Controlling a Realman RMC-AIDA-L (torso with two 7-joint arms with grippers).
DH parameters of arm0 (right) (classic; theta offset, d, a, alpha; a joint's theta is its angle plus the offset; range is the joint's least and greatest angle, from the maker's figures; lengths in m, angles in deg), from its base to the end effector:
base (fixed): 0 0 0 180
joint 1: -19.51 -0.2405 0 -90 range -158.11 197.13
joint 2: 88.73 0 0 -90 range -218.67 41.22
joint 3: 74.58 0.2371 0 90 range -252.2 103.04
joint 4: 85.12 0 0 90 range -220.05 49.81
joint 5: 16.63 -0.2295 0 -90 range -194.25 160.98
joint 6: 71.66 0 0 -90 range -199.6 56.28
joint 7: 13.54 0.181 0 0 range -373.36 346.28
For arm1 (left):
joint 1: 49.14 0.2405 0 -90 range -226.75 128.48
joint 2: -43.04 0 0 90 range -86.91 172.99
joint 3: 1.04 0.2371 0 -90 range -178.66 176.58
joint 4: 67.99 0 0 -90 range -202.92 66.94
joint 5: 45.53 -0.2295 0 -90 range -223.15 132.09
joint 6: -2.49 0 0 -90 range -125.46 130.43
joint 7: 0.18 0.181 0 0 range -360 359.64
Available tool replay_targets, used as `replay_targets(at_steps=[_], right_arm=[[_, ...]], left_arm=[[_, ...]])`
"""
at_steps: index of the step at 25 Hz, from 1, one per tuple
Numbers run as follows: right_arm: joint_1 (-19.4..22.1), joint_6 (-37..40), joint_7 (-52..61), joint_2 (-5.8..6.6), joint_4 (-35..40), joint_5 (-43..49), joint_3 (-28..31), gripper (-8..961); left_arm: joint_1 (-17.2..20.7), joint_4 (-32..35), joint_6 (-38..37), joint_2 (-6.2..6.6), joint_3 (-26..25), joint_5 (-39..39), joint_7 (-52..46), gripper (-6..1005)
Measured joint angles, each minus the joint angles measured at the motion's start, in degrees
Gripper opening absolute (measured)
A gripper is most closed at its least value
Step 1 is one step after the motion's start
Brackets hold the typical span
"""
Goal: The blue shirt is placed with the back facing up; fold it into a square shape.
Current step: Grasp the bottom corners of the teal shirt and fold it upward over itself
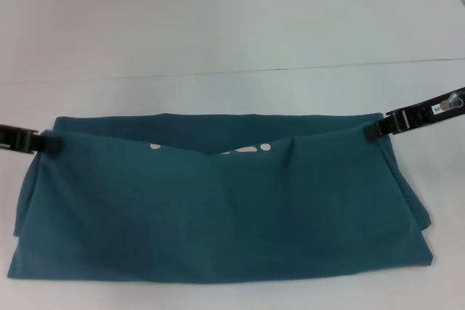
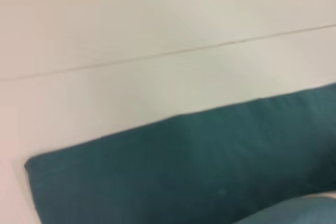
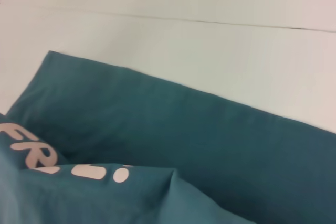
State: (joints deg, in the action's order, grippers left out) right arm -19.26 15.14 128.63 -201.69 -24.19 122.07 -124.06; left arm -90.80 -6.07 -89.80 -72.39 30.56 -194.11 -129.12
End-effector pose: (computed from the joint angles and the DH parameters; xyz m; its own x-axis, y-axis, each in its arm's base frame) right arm 0.2229 0.4183 0.0586 0.5263 -0.8165 -0.2373 -0.8356 -0.4449 -0.3223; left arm -0.2439 0.4111 0.0856 0.5813 0.7698 0.2635 0.8006 -0.4833 -0.3541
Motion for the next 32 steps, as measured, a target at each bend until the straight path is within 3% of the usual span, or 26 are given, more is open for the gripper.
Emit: replay_targets(at_steps=[8, 17, 25, 32], right_arm=[[-0.6, -7.5, -0.3, -0.39, -5.1, 1.9, 0.0, 32], [1.0, -11.2, -1.6, -1.03, -4.9, 1.0, 1.1, 32], [1.7, -10.9, -3.1, -1.42, -4.3, -0.1, 4.6, 31], [1.8, -15.9, -3.1, -1.43, -5.3, 0.0, 4.7, 32]], left_arm=[[-1.2, -1.9, 7.1, -0.79, 1.3, 0.0, 0.0, 42], [-1.5, -0.1, 8.5, -2.45, 1.5, 1.8, 0.5, 41], [-1.5, 1.1, 8.4, -2.42, 1.9, 3.7, 0.2, 41], [-1.7, -2.0, 17.3, -2.56, 7.2, 3.3, 0.0, 41]])
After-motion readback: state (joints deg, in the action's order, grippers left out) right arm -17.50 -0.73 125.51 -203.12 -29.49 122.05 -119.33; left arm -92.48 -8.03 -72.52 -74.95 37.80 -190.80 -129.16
